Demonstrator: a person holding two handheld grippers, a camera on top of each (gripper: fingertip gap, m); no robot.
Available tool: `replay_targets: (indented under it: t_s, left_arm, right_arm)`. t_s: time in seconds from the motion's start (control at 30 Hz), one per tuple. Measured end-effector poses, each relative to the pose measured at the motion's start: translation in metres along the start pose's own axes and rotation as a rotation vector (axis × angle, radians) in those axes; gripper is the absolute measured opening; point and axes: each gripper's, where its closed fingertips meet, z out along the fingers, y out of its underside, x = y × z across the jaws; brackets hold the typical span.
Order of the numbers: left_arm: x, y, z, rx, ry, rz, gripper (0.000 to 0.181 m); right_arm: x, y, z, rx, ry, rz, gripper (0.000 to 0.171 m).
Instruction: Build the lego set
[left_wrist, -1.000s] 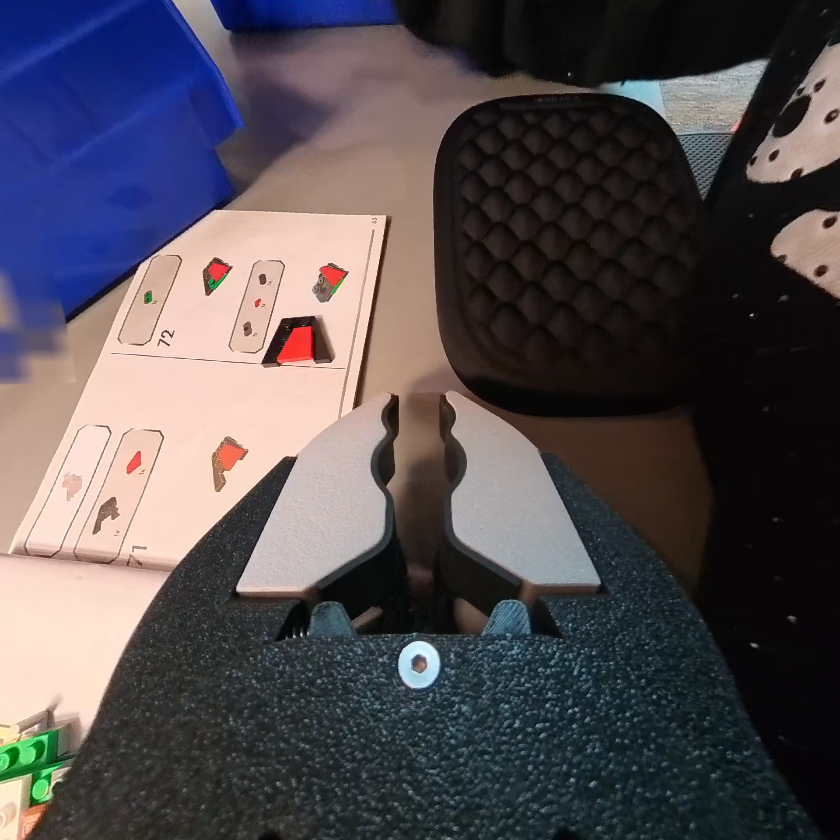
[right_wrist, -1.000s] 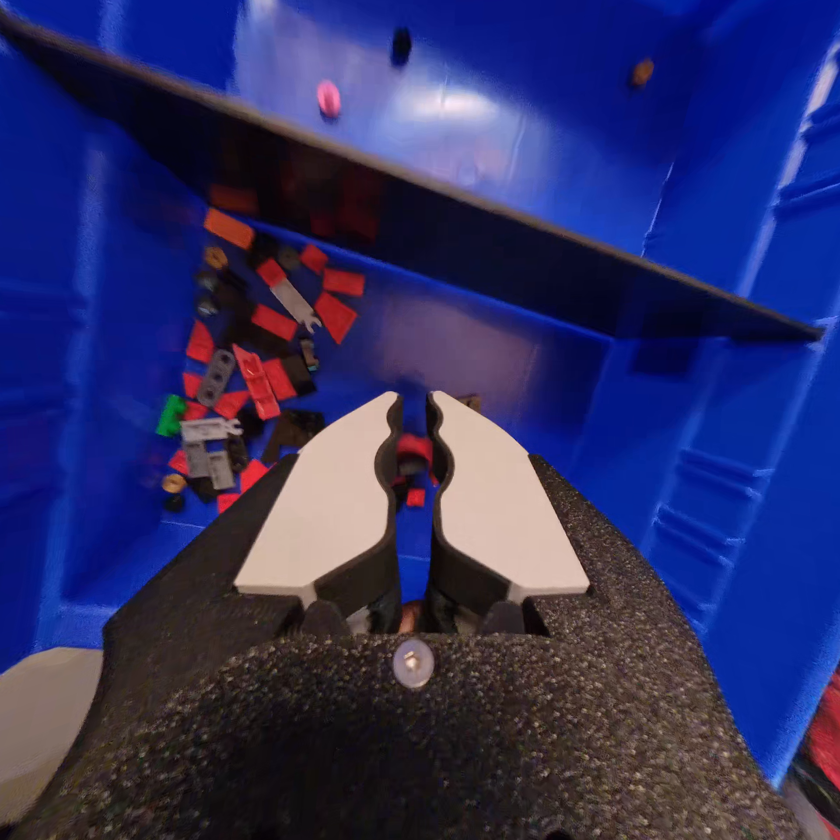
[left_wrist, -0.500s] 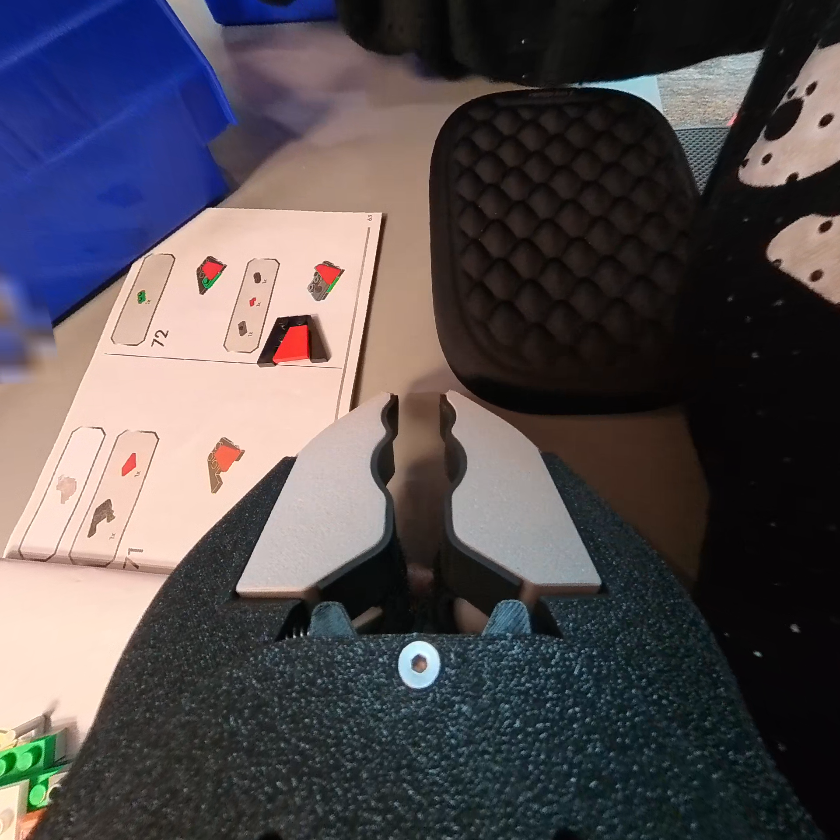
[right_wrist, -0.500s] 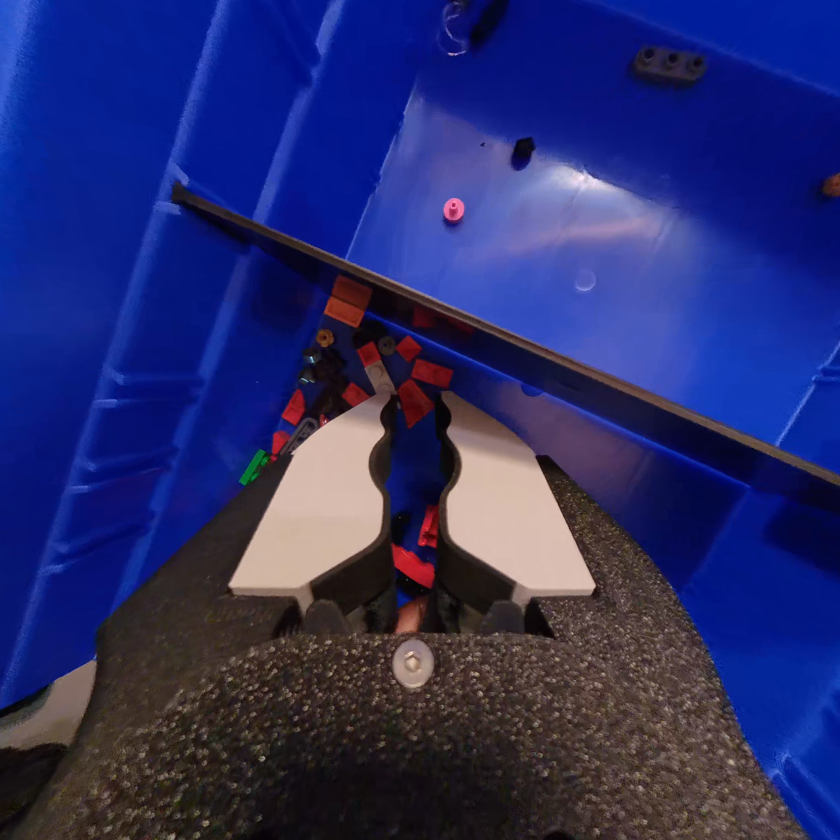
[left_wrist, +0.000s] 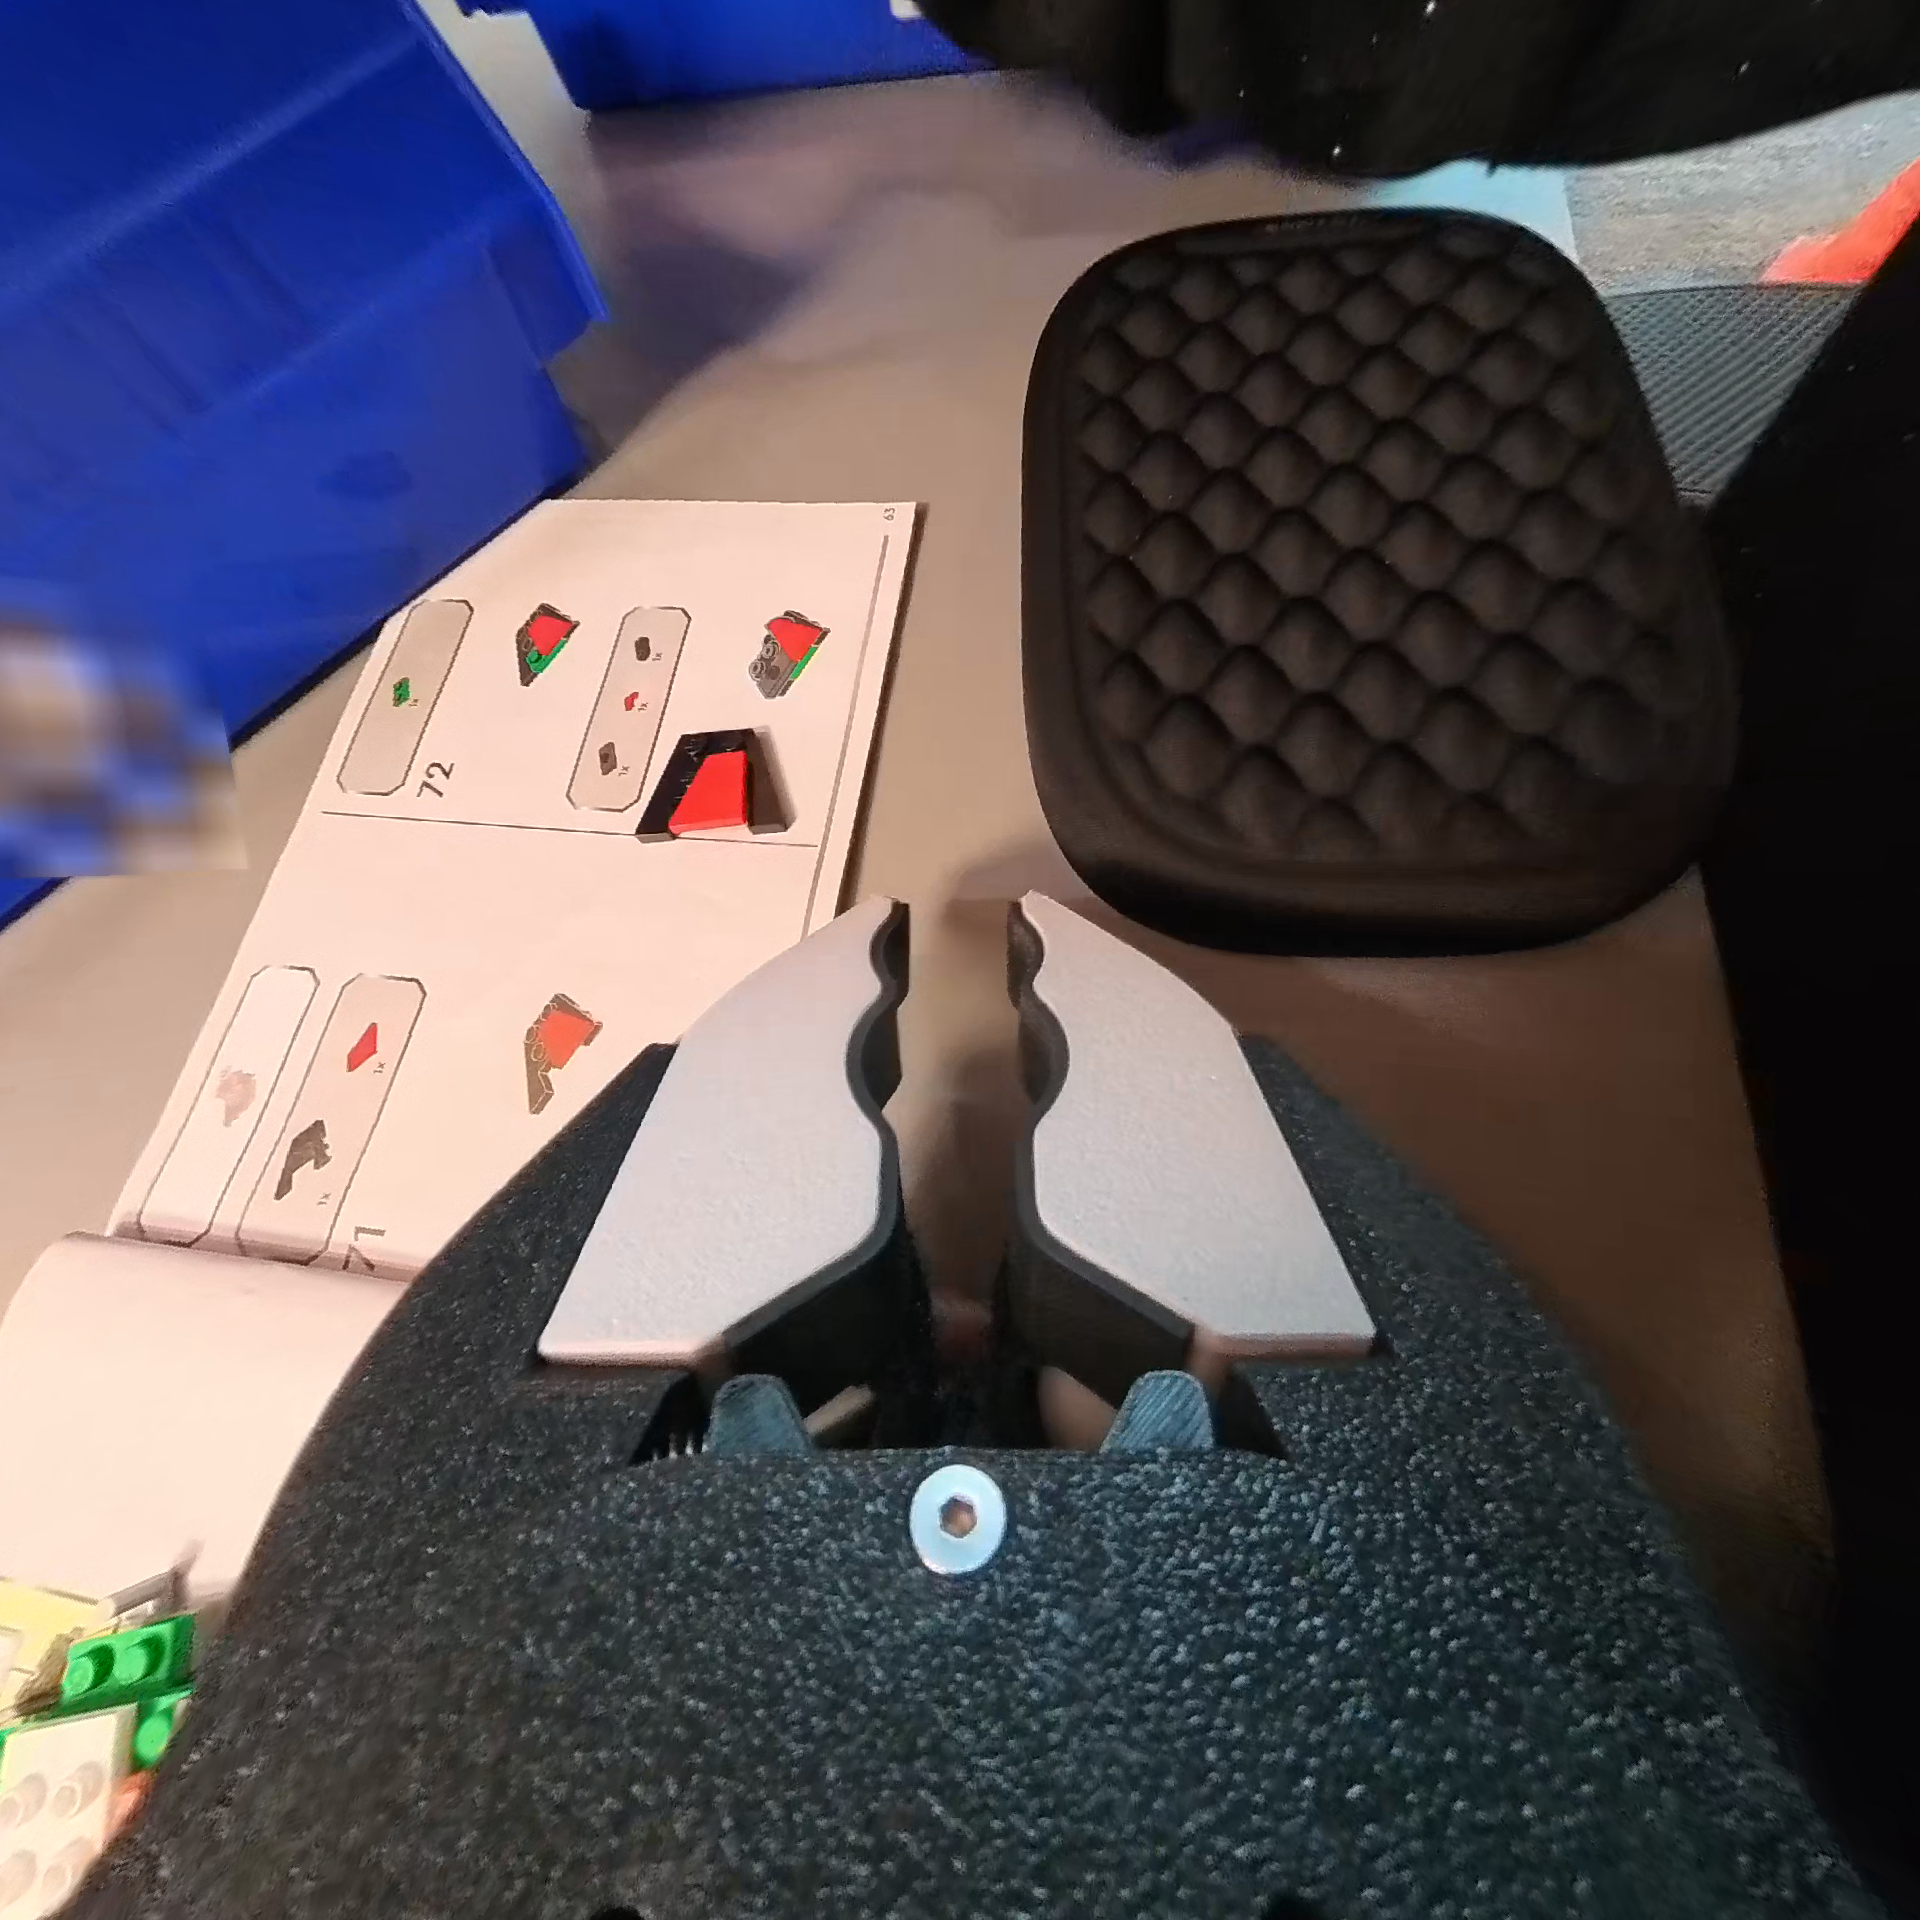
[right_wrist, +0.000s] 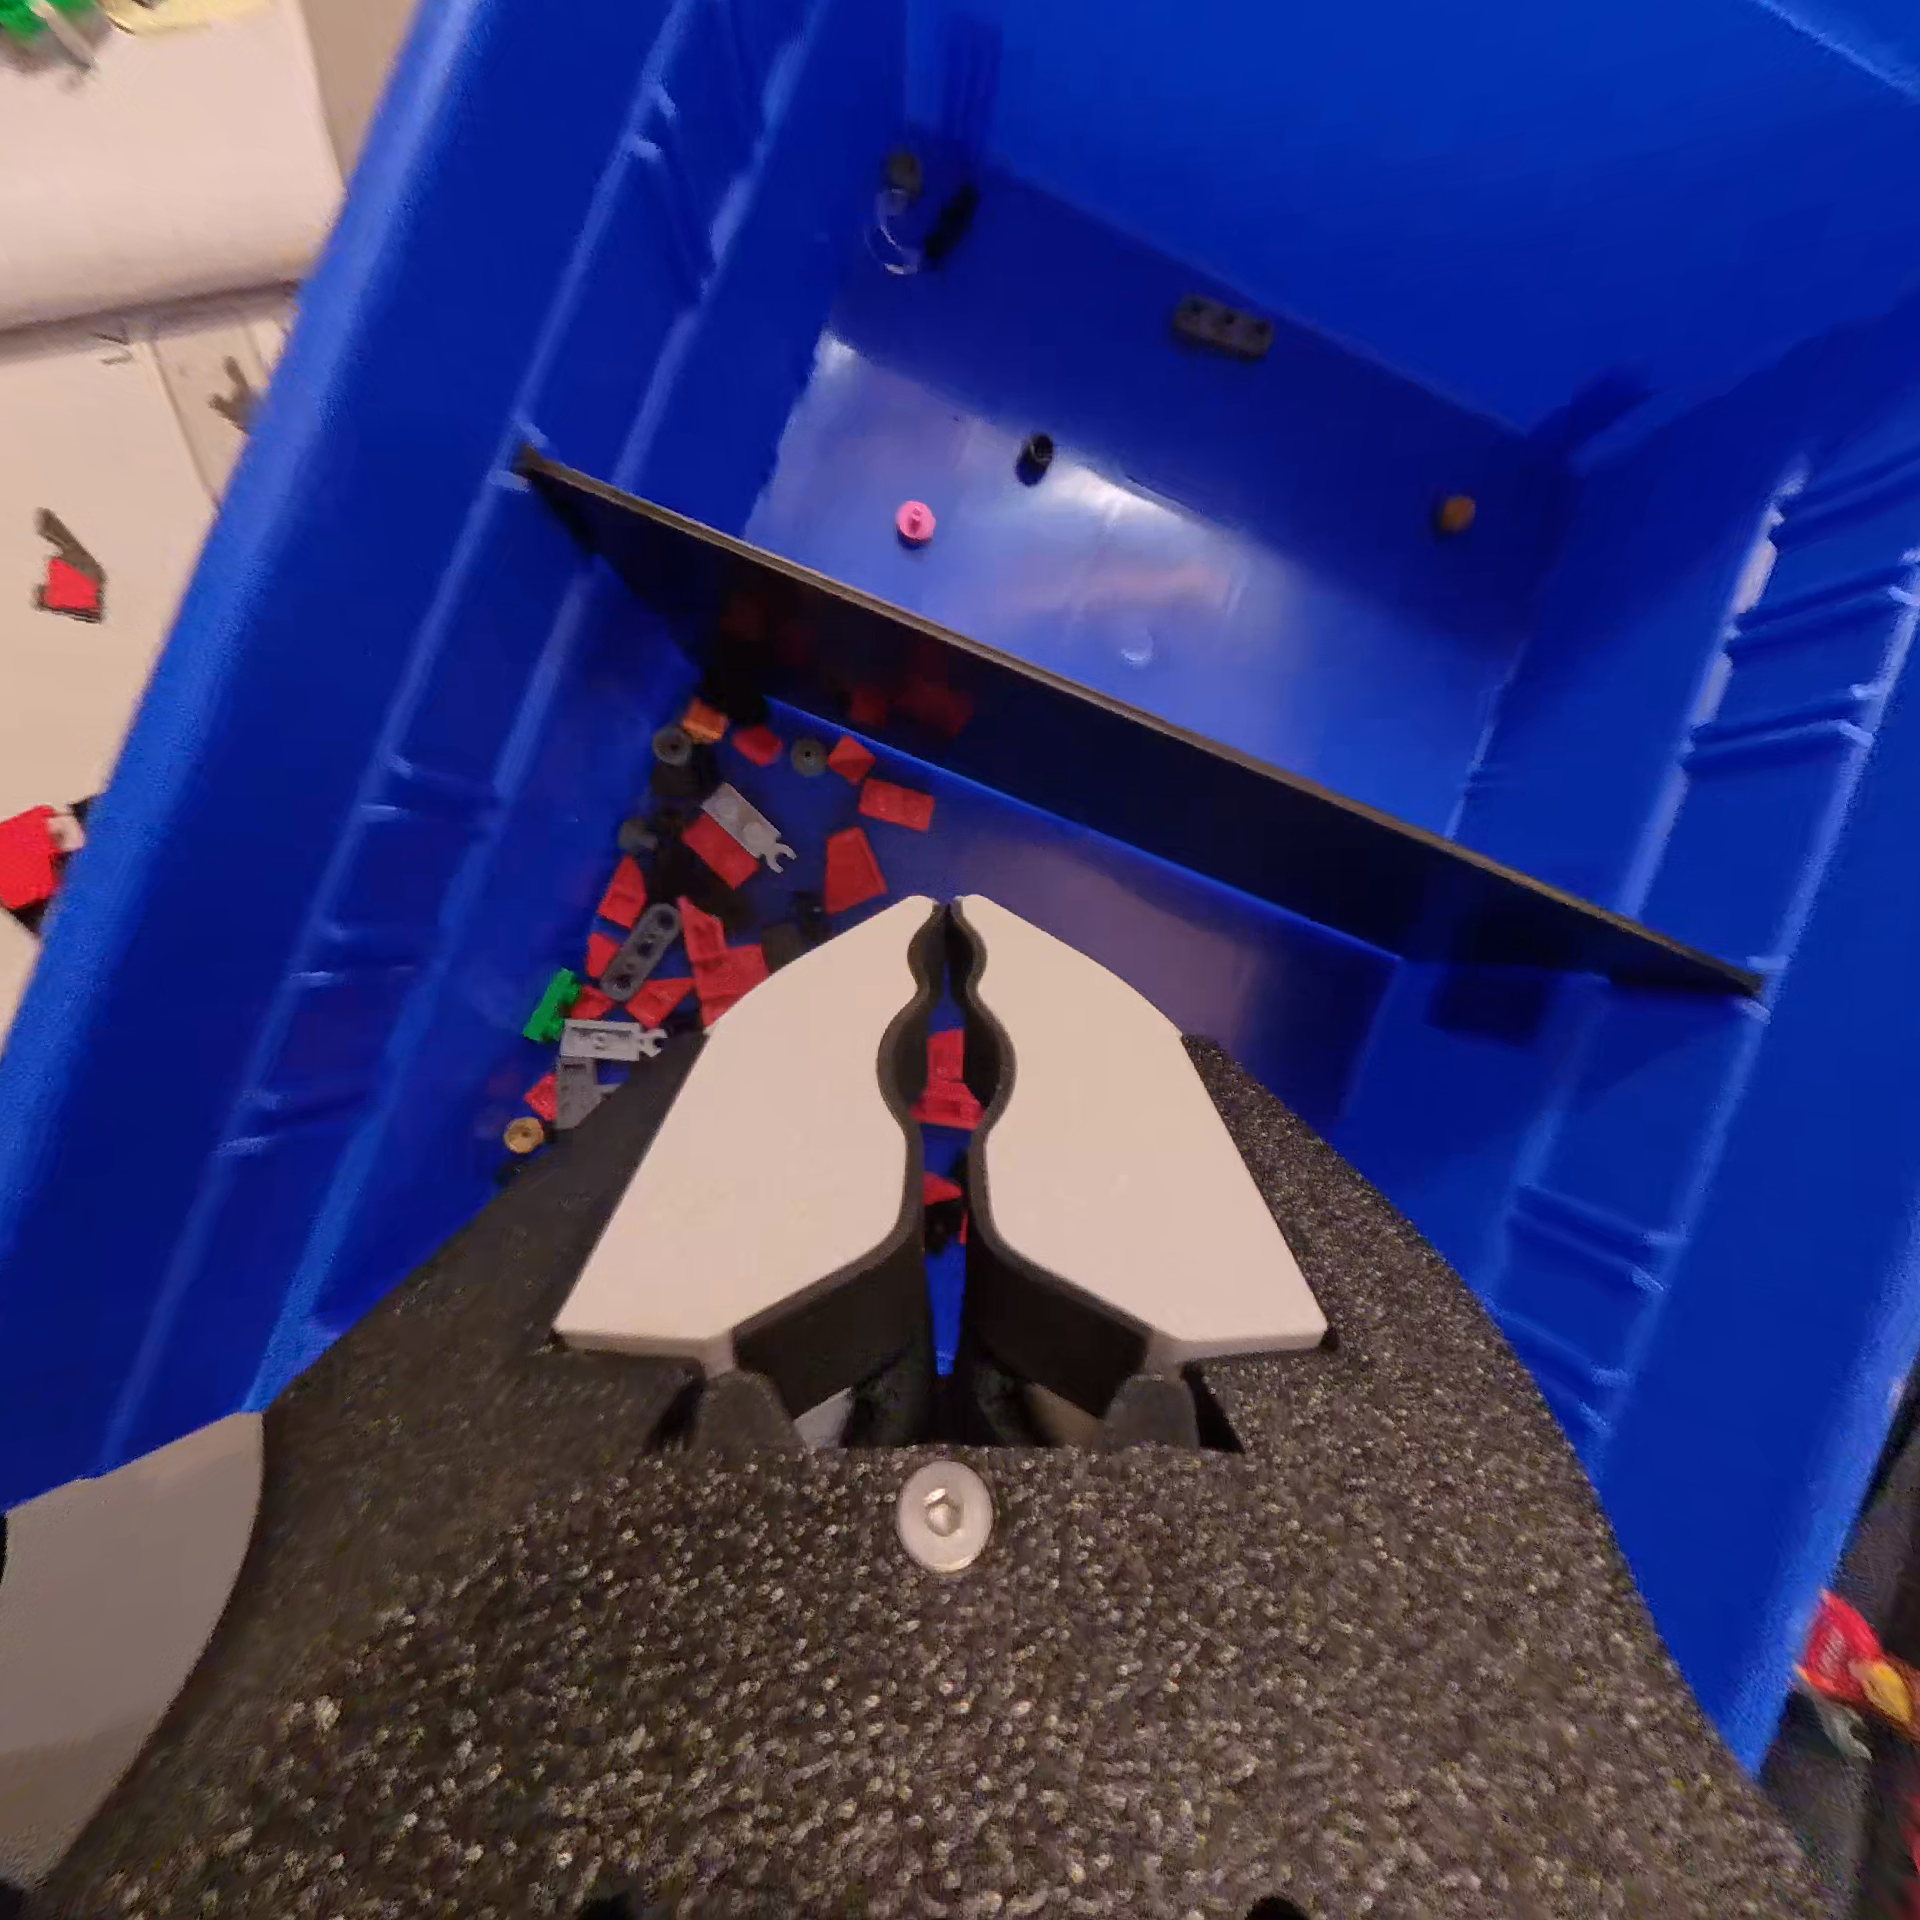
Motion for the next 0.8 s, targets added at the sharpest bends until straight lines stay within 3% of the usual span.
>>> replay_targets:
  t_s: [0.37, 0.5, 0.73, 0.8]
  left_arm:
    - [0.001, 0.002, 0.005, -0.021, 0.017, -0.007, 0.017]
    - [0.001, 0.003, 0.006, -0.026, 0.024, -0.024, 0.017]
    - [-0.001, 0.002, 0.007, -0.022, 0.018, -0.036, 0.017]
    - [-0.004, 0.0, 0.006, 0.0, -0.006, -0.043, 0.017]
  right_arm:
    - [-0.02, 0.011, 0.033, -0.053, -0.237, 0.097, 0.028]
    - [-0.018, 0.011, 0.039, -0.068, -0.209, 0.056, 0.014]
    - [-0.016, 0.012, 0.038, -0.1, -0.123, -0.041, 0.012]
    - [-0.011, 0.003, 0.026, -0.028, -0.077, -0.022, 0.012]
